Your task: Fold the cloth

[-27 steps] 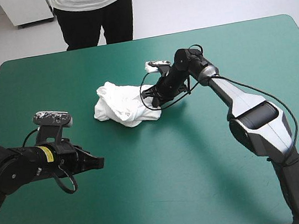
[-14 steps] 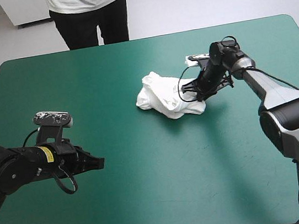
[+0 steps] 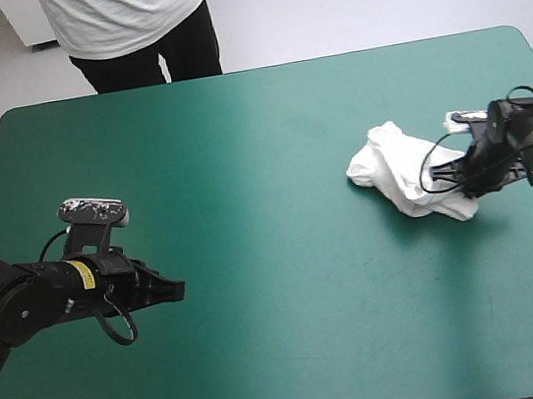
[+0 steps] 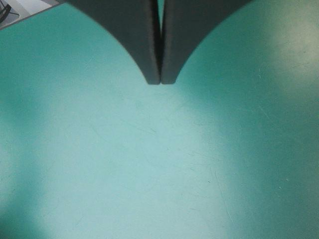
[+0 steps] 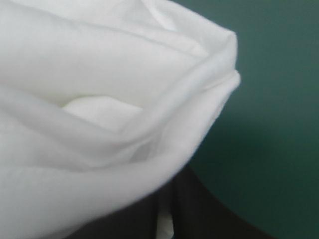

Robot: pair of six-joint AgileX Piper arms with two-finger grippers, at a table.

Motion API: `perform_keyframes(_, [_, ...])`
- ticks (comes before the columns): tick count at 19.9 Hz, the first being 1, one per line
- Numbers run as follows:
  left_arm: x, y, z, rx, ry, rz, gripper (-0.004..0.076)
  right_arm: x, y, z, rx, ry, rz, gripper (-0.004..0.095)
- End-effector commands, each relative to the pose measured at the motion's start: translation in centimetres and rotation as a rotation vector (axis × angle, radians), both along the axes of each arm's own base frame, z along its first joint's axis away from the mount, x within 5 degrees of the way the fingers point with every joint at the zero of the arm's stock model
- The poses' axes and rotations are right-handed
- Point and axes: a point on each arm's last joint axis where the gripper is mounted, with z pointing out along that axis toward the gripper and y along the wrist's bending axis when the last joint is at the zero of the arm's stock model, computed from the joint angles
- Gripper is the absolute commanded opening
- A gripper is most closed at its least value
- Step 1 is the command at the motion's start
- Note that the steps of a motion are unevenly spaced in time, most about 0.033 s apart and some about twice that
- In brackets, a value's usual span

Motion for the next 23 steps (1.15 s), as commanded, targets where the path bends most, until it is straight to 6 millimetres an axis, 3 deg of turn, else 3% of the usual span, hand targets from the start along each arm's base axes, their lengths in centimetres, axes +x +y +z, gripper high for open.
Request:
perform_keyframes(1, [-0.2, 0.0, 1.0, -0.04, -0.049, -0.005, -0.001, -3.1, -5.1, 0.6, -0.113, 0.025, -0.068, -0.0017])
perform_keyframes(8, [-0.4, -0.3, 1.0, -0.072, -0.03, -0.015, -0.001, -7.9, -11.7, -0.1, -0.098, 0.003, -0.299, -0.0017])
perform_keyframes(14, [-0.5, -0.3, 0.9, -0.073, -0.014, -0.015, -0.001, -8.1, -12.1, 0.2, -0.093, -0.02, -0.309, 0.0007])
perform_keyframes(16, [-0.5, -0.3, 0.9, -0.071, -0.013, -0.017, -0.001, -8.2, -12.0, 0.3, -0.085, 0.006, -0.309, 0.017])
perform_keyframes(17, [-0.5, -0.3, 0.9, -0.067, -0.015, -0.022, -0.001, -8.1, -11.9, 0.5, -0.073, 0.003, -0.319, 0.0352])
perform_keyframes(19, [-0.5, -0.3, 0.9, -0.06, -0.021, -0.036, -0.001, -8.0, -12.0, 1.0, -0.068, -0.004, -0.325, 0.0509])
perform_keyframes(21, [-0.5, -0.3, 0.9, -0.057, -0.022, -0.037, -0.001, -7.9, -12.0, 1.7, -0.062, -0.013, -0.355, 0.0622])
perform_keyframes(23, [-0.5, -0.3, 0.9, -0.055, -0.023, -0.036, -0.001, -8.1, -12.0, 3.1, -0.071, -0.036, -0.37, 0.0633])
